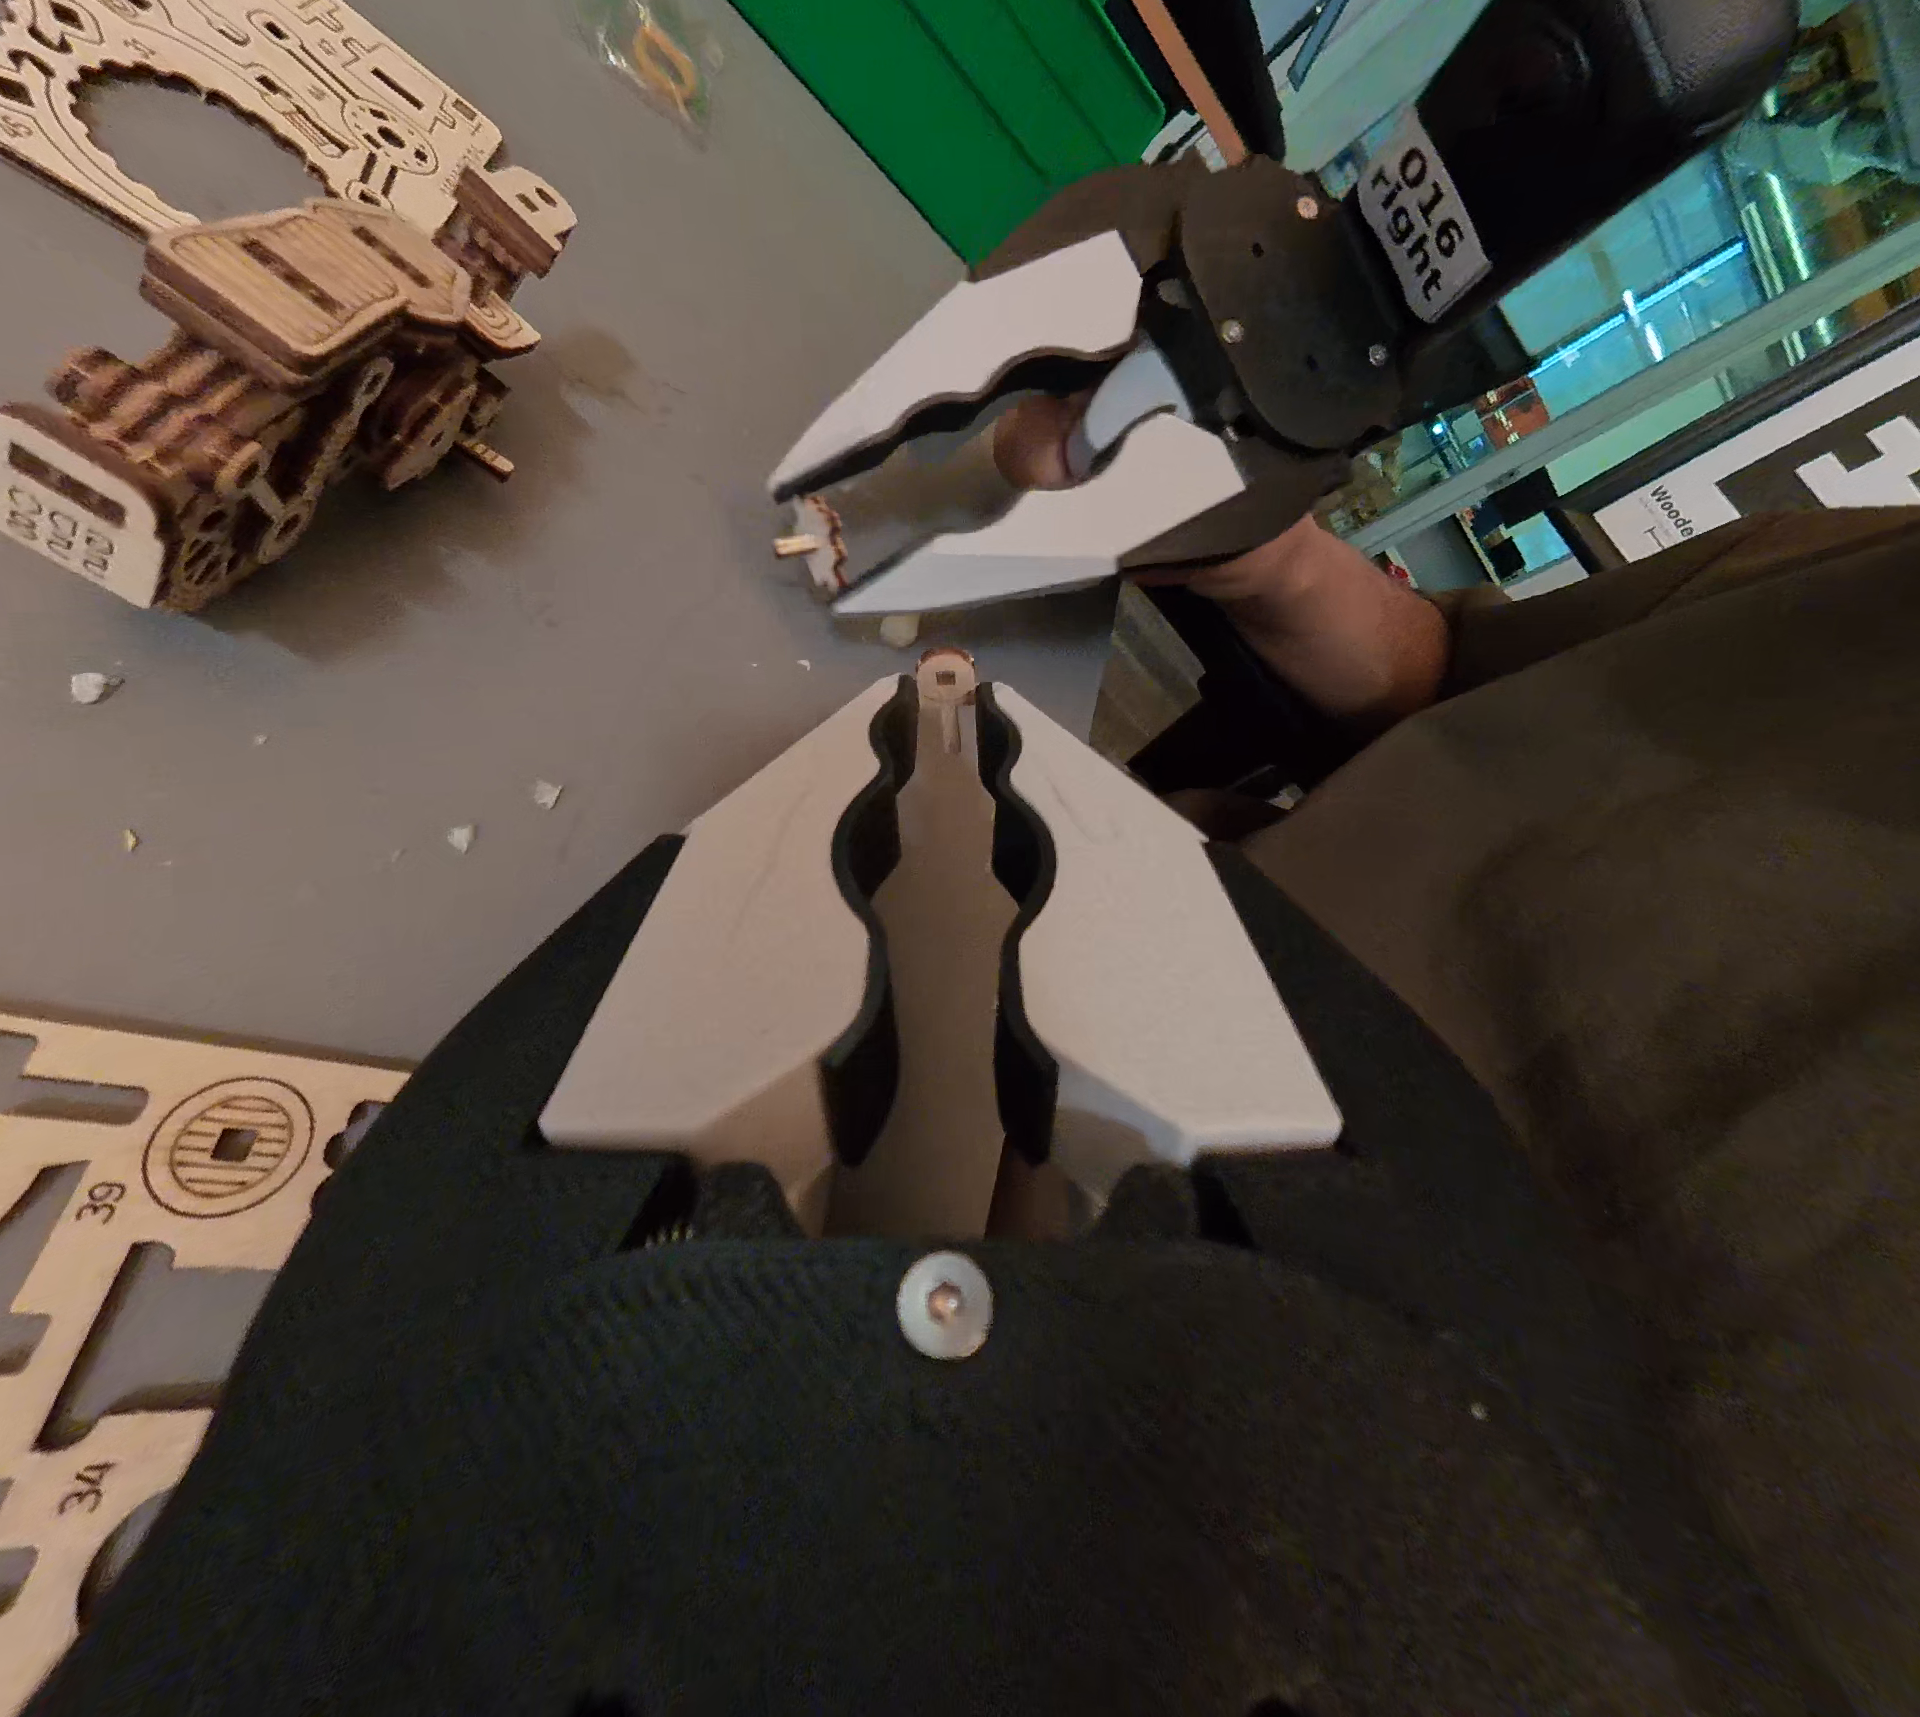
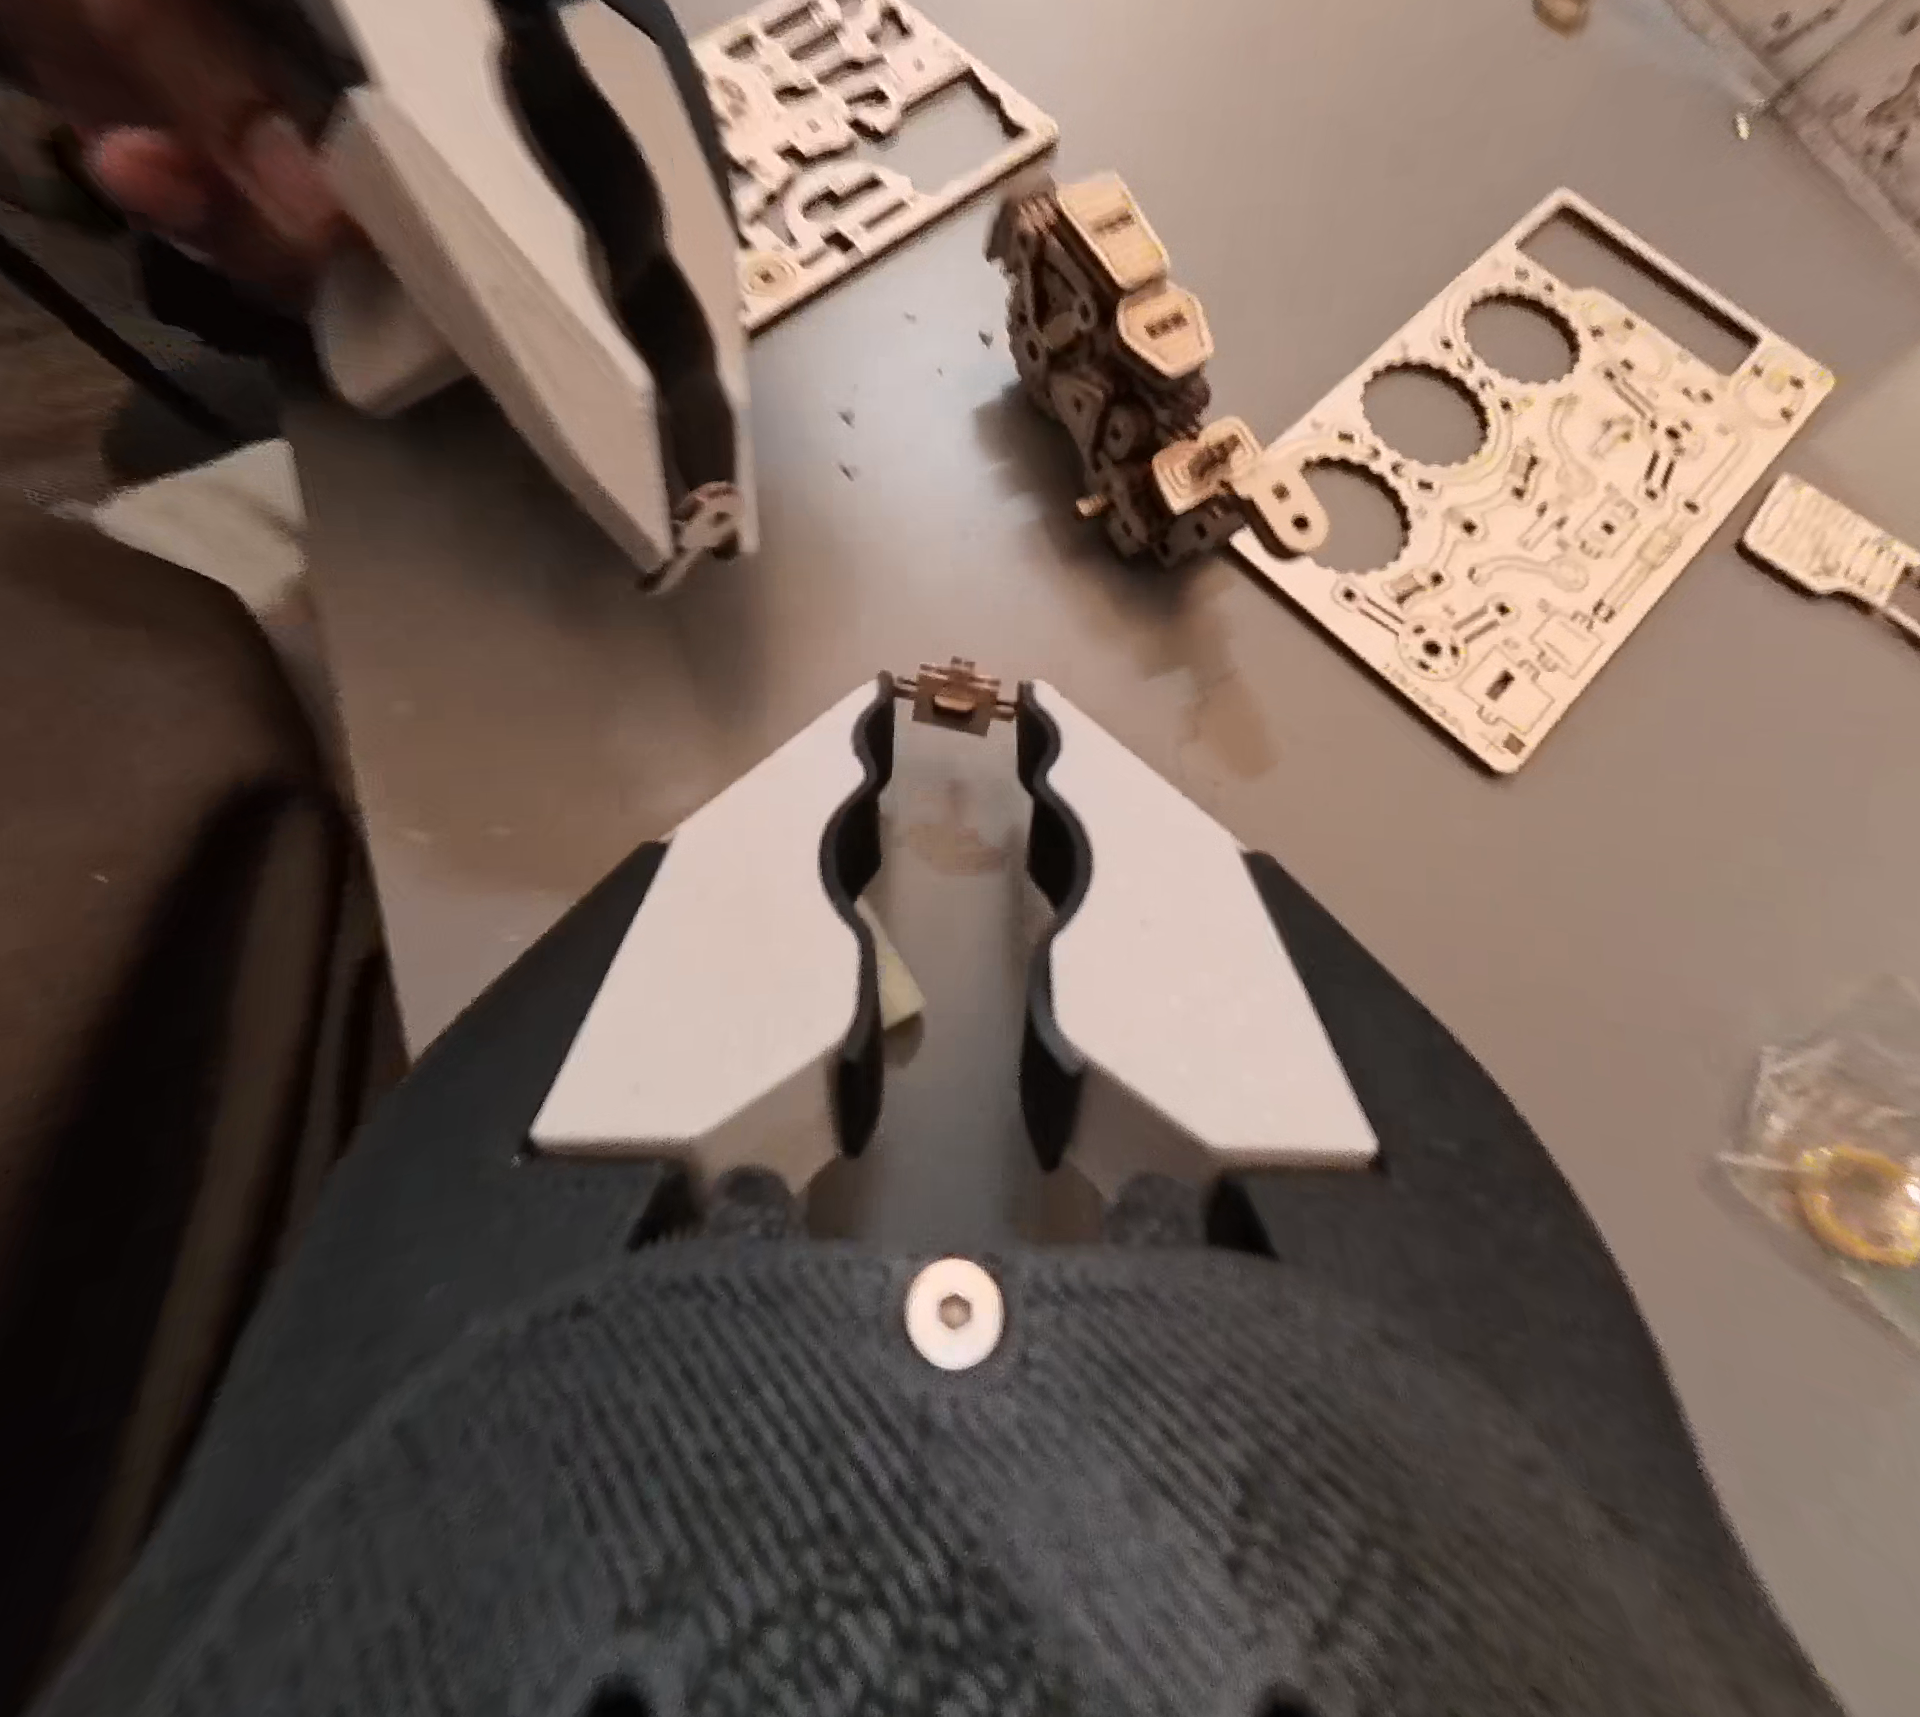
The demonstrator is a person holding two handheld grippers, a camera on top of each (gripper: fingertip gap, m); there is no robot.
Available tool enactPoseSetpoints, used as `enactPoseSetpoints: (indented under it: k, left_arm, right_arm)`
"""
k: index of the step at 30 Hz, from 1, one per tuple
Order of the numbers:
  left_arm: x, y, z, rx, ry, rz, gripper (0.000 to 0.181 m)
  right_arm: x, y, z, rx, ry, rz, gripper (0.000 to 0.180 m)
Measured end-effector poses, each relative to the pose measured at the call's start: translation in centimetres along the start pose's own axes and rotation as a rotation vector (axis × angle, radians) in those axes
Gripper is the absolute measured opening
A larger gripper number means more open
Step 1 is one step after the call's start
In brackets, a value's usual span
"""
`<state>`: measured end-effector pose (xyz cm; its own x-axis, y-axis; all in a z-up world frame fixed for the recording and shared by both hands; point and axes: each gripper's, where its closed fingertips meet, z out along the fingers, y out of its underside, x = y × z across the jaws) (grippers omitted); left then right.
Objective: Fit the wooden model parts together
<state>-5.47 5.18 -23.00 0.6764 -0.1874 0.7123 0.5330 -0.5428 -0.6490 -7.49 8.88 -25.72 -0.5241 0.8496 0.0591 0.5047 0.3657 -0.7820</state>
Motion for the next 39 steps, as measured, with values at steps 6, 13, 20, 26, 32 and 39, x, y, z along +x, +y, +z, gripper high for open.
enactPoseSetpoints:
  k: [6,13,20,26,32,39]
  left_arm:
    - [0.6,-1.3,-0.6,0.087,0.098,-0.122,0.008]
    - [3.7,-2.1,-1.2,0.125,0.314,-0.173,0.007]
    - [4.8,-1.7,-1.4,0.105,0.296,0.018,0.008]
    - [5.2,-1.2,-1.3,0.071,0.309,0.064,0.008]
    - [5.8,-0.4,-1.1,0.031,0.324,0.1,0.008]
    - [5.7,-0.1,-1.0,0.014,0.317,0.112,0.008]
  right_arm:
    - [-2.4,-3.1,-2.1,0.205,-0.103,-0.047,0.021]
    - [-3.9,-6.4,-5.4,0.461,-0.323,0.112,0.021]
    - [-4.8,-6.9,-6.3,0.503,-0.611,0.408,0.021]
    - [-5.9,-6.3,-5.7,0.435,-0.644,0.387,0.021]
    - [-6.6,-5.9,-5.5,0.403,-0.693,0.402,0.021]
    - [-6.9,-5.7,-5.5,0.383,-0.718,0.41,0.021]
